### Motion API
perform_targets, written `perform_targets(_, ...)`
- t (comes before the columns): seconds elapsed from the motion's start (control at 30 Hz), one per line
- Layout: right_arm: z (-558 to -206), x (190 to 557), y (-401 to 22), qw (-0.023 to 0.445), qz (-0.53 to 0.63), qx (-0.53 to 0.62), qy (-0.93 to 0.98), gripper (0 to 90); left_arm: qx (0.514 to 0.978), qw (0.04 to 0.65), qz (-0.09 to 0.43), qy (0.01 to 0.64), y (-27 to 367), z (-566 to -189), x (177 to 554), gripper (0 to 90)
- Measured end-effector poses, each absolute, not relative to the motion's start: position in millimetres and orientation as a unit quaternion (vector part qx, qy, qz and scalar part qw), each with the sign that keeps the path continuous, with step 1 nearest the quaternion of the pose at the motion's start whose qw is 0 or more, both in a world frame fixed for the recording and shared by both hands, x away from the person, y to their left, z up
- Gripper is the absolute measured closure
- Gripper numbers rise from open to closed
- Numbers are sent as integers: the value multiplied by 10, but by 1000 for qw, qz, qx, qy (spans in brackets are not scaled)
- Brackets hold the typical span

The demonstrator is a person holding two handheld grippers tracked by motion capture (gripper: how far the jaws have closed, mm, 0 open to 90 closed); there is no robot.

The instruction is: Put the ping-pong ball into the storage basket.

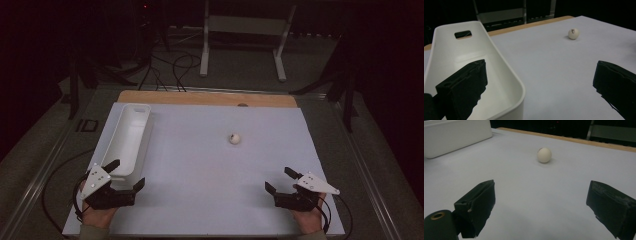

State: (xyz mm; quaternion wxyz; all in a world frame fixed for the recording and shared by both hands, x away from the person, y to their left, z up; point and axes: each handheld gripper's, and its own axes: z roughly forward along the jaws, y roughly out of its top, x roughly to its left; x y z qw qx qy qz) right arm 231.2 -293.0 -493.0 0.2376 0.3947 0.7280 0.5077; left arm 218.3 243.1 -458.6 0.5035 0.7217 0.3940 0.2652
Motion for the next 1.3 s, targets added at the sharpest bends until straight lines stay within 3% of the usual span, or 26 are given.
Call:
perform_targets(0.43,-4939,2309,-2949,238,500,403,729,74,728,504,242,396,2217,-4244,2251,0)
perform_targets(1.3,-4943,2290,-2970,241,502,408,724,73,750,483,228,389,1642,-3975,2682,0)
